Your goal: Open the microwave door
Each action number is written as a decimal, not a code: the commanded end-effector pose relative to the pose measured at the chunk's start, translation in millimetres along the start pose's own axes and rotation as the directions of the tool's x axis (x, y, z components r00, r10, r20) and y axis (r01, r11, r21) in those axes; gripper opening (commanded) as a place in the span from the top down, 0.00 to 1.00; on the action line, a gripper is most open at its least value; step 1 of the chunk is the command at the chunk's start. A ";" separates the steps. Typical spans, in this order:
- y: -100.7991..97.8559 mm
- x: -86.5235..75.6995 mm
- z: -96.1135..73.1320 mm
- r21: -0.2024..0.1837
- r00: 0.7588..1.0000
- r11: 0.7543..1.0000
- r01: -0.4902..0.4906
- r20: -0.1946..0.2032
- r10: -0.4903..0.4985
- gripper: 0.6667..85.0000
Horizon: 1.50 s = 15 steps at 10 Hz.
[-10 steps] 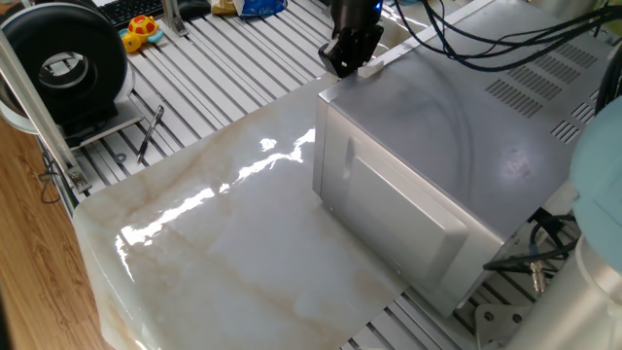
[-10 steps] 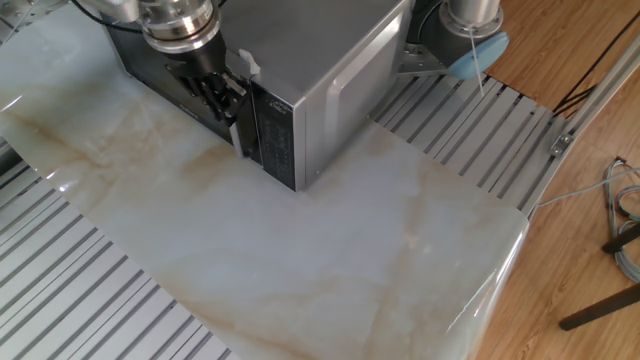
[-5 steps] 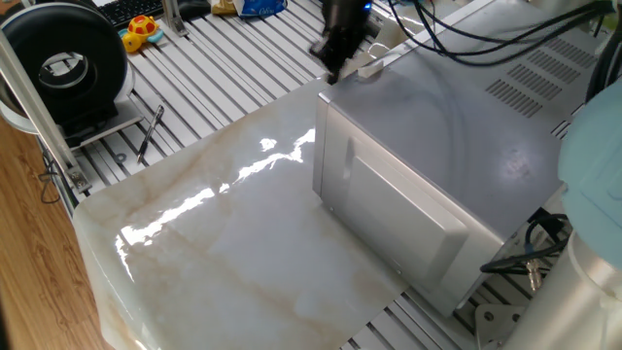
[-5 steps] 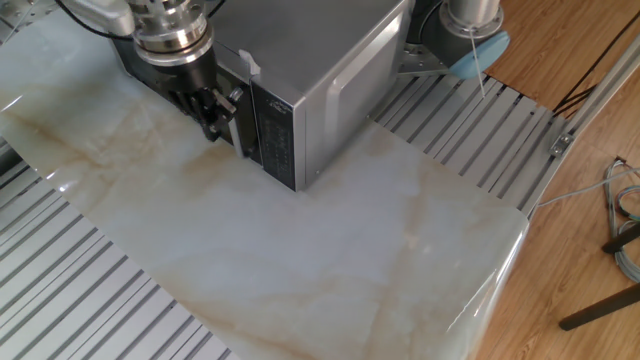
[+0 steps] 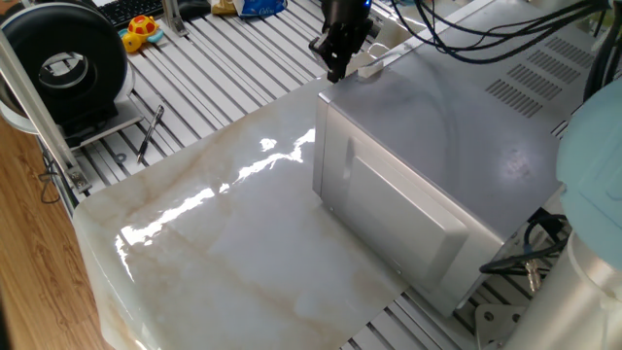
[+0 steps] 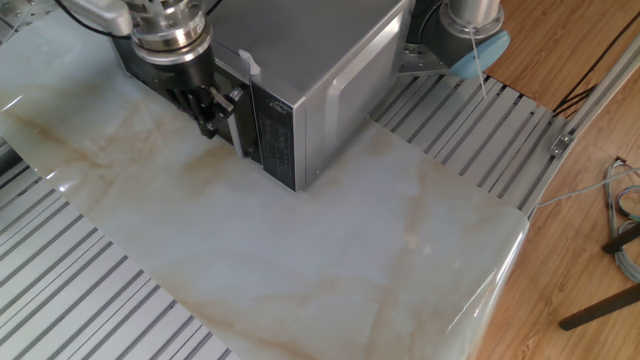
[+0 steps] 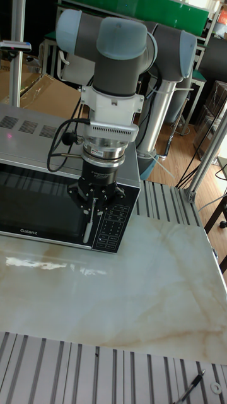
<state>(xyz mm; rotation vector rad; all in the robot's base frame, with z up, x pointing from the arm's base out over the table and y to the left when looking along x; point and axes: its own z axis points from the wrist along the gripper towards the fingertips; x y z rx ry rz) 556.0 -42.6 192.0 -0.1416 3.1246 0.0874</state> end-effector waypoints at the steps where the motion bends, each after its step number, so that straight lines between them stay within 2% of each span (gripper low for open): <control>1: -2.6 -0.7 -9.4 0.006 1.000 1.000 0.016 0.022 -0.016 0.33; 4: 2.0 8.6 -5.4 -0.013 0.999 1.000 -0.013 0.042 0.014 0.36; 6: 5.2 15.8 -0.7 -0.025 0.998 0.999 -0.039 0.056 0.041 0.42; 7: 7.4 18.6 -2.2 -0.022 0.997 0.998 -0.054 0.056 0.056 0.50; 10: 12.8 20.1 1.8 -0.015 0.993 0.996 -0.083 0.079 0.084 0.61; 13: 16.5 24.8 1.1 -0.035 0.992 0.996 -0.088 0.085 0.091 0.62; 15: 15.2 26.2 2.6 -0.030 0.992 0.996 -0.089 0.091 0.092 0.65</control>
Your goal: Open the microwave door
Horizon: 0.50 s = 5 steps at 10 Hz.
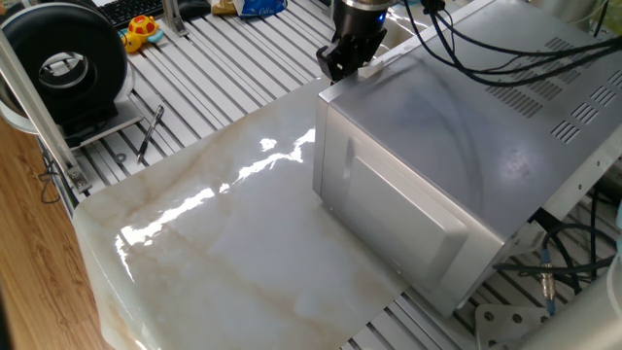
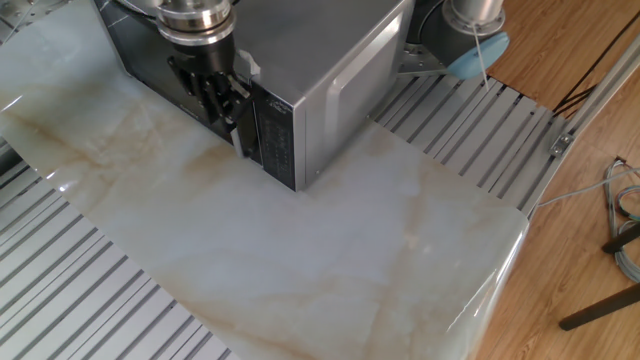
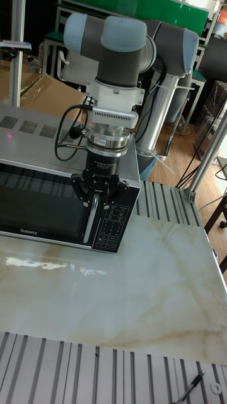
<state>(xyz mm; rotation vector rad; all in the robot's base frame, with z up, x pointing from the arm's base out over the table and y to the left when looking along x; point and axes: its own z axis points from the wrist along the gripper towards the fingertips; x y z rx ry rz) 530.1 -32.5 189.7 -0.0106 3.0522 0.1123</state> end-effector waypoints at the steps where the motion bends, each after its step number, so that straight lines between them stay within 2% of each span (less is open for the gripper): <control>1: 2.6 1.2 0.2 -0.013 1.000 1.000 -0.007 0.014 0.007 0.66; 5: -1.4 1.8 0.5 -0.008 1.000 1.000 0.009 0.012 -0.009 0.71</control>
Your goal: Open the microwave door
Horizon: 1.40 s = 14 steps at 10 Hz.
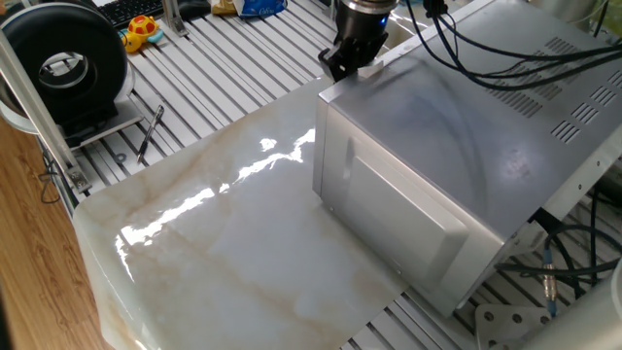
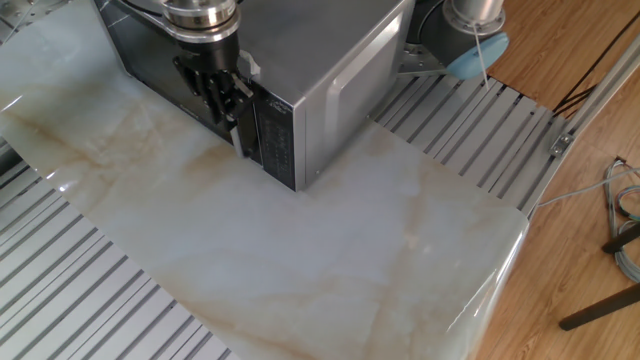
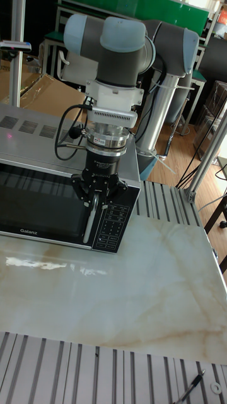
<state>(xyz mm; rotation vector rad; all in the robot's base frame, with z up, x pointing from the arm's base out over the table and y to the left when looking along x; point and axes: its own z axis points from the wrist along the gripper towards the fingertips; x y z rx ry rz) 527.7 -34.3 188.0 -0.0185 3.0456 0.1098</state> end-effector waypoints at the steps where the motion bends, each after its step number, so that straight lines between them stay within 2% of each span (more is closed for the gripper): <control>1: -1.0 -0.7 -0.9 -0.005 1.000 1.000 0.006 0.006 -0.006 0.72; 4: -3.3 -1.0 -1.2 -0.003 1.000 1.000 0.010 0.004 -0.010 0.75; 5: -1.6 -0.4 -0.6 -0.006 1.000 1.000 -0.002 -0.006 0.002 1.00; 7: 1.7 -4.4 -2.3 -0.008 1.000 1.000 -0.006 -0.029 0.006 0.99; 8: 3.2 -4.7 -2.3 -0.039 0.999 0.999 -0.010 -0.037 0.009 0.99; 10: 0.0 -4.6 -3.8 -0.042 0.999 0.999 -0.012 -0.046 0.010 0.99; 11: -2.5 -5.2 -2.8 -0.019 0.999 1.000 -0.012 -0.048 0.011 0.97; 13: -3.9 -7.9 -3.3 -0.009 0.999 1.000 0.023 -0.040 -0.024 0.51; 14: -2.6 -9.7 -4.2 -0.009 0.999 1.000 0.025 -0.031 -0.025 0.44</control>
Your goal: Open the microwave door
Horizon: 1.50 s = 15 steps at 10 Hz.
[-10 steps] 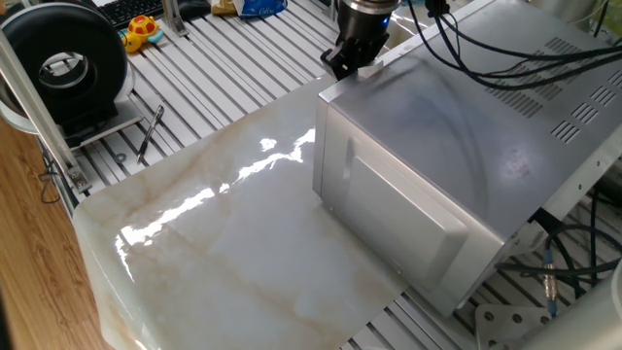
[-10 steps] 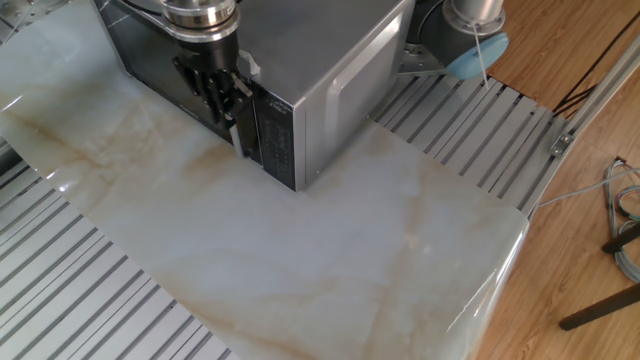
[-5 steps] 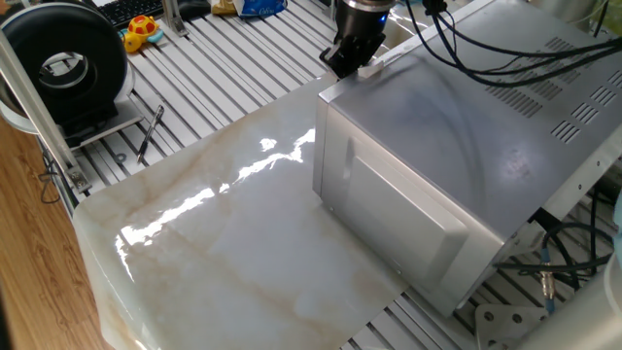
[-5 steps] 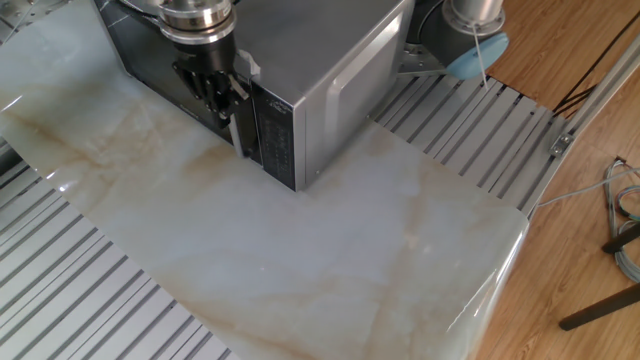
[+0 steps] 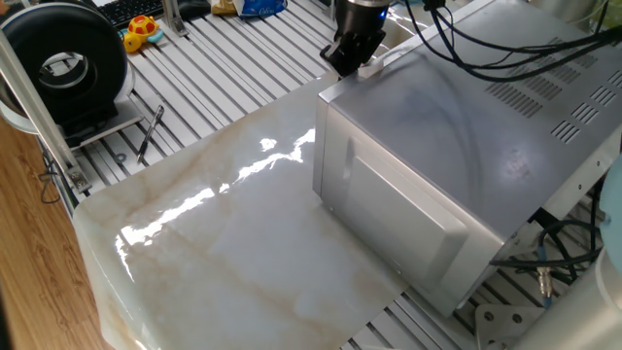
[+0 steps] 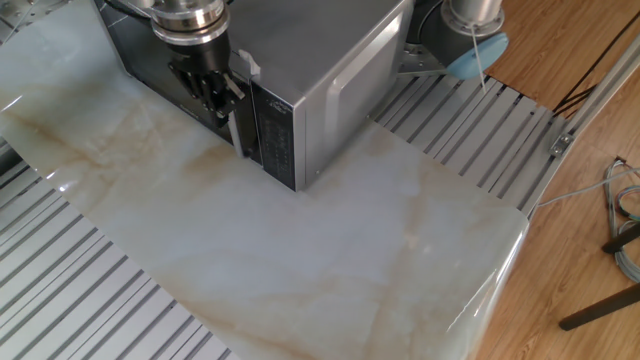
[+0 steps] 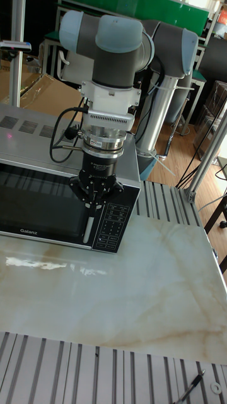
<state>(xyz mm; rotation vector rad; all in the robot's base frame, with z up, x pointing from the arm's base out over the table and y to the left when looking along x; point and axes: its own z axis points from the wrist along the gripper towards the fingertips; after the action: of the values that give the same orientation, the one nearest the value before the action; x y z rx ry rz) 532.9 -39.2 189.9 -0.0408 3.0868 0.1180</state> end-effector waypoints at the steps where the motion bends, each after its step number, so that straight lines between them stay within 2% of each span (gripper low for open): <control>1: 0.0 -4.9 -3.3 0.022 1.000 1.000 0.022 0.019 -0.022 0.40; 3: 0.7 -6.1 -5.1 0.042 0.999 0.999 0.030 0.025 -0.031 0.33; 5: 2.4 -10.9 -7.3 0.042 0.999 0.999 0.029 0.039 -0.030 0.32; 6: 3.8 -14.5 -12.3 0.047 0.999 0.999 0.021 0.029 -0.023 0.30; 9: 7.4 -11.2 -20.8 0.026 0.999 1.000 -0.003 0.040 0.001 0.32; 12: 1.4 -0.7 -7.2 0.040 0.999 0.998 -0.040 0.035 0.039 0.36; 14: 8.3 4.5 -1.9 0.035 0.998 0.998 -0.059 0.023 0.058 0.39; 15: 9.0 4.4 1.0 0.043 0.998 0.997 -0.061 0.030 0.060 0.42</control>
<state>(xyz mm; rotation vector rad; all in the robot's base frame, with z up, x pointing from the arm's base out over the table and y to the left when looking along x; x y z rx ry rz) 531.7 -36.0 194.7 0.0193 3.0642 0.0440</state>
